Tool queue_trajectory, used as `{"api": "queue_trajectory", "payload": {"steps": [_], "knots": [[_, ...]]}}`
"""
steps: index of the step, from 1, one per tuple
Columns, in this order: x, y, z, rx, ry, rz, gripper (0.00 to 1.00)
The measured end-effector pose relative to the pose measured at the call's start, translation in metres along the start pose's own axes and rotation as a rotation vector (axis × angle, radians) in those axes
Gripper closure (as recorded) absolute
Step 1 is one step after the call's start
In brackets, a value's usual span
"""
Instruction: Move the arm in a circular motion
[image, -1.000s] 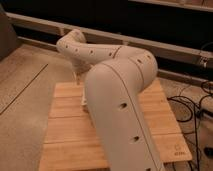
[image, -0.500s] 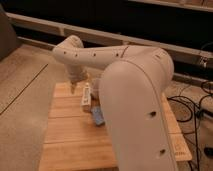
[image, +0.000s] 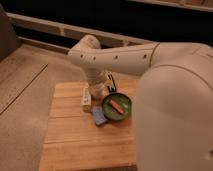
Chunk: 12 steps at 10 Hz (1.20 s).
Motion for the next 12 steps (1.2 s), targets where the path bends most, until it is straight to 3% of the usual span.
{"api": "queue_trajectory", "payload": {"steps": [2,3,5,6,8,10,12], "knots": [[-0.002,-0.071,-0.008,0.069,-0.014,0.142,0.35],[-0.008,-0.092,-0.007,0.087,-0.014,0.181,0.35],[-0.028,-0.127,0.005,0.084,-0.005,0.237,0.35],[-0.040,-0.133,0.011,0.075,-0.007,0.234,0.35],[-0.068,-0.129,0.023,0.042,-0.006,0.199,0.35],[-0.101,-0.092,0.037,-0.007,0.005,0.094,0.35],[-0.114,-0.042,0.042,-0.056,0.024,-0.029,0.35]]}}
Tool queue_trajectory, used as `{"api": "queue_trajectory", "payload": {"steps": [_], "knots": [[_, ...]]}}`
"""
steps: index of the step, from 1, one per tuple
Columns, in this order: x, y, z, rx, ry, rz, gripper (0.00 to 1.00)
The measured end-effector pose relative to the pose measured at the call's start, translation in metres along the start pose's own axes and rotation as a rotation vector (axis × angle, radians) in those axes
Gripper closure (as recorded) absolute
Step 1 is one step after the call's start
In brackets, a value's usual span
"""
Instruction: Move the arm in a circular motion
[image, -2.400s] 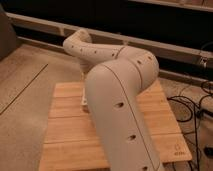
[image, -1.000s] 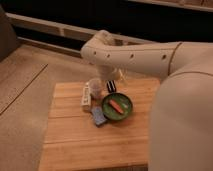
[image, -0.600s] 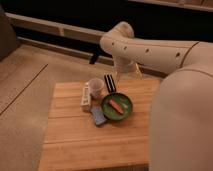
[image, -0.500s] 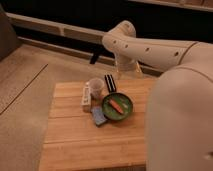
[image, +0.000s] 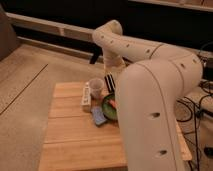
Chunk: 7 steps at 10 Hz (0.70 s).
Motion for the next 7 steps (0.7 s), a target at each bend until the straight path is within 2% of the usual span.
{"api": "queue_trajectory", "payload": {"steps": [2,4,6,7], "knots": [[0.003,0.065,-0.002,-0.069,0.023,-0.144,0.35],[0.022,0.111,-0.012,-0.112,0.032,-0.248,0.35],[0.047,0.124,-0.018,-0.099,0.039,-0.310,0.35],[0.067,0.119,-0.022,-0.078,0.045,-0.308,0.35]]}}
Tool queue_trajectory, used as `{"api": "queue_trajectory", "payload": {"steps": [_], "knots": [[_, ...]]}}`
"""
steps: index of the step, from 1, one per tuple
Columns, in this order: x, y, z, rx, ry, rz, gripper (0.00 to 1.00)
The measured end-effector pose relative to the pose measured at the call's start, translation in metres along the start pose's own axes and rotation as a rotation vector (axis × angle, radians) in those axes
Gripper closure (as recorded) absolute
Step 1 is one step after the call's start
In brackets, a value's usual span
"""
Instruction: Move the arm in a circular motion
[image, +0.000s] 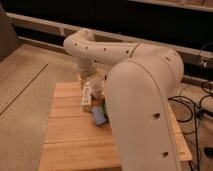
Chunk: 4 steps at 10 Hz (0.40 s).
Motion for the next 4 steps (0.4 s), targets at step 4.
{"api": "queue_trajectory", "payload": {"steps": [4], "knots": [[0.083,-0.067,-0.022,0.148,0.016,0.241,0.35]]}}
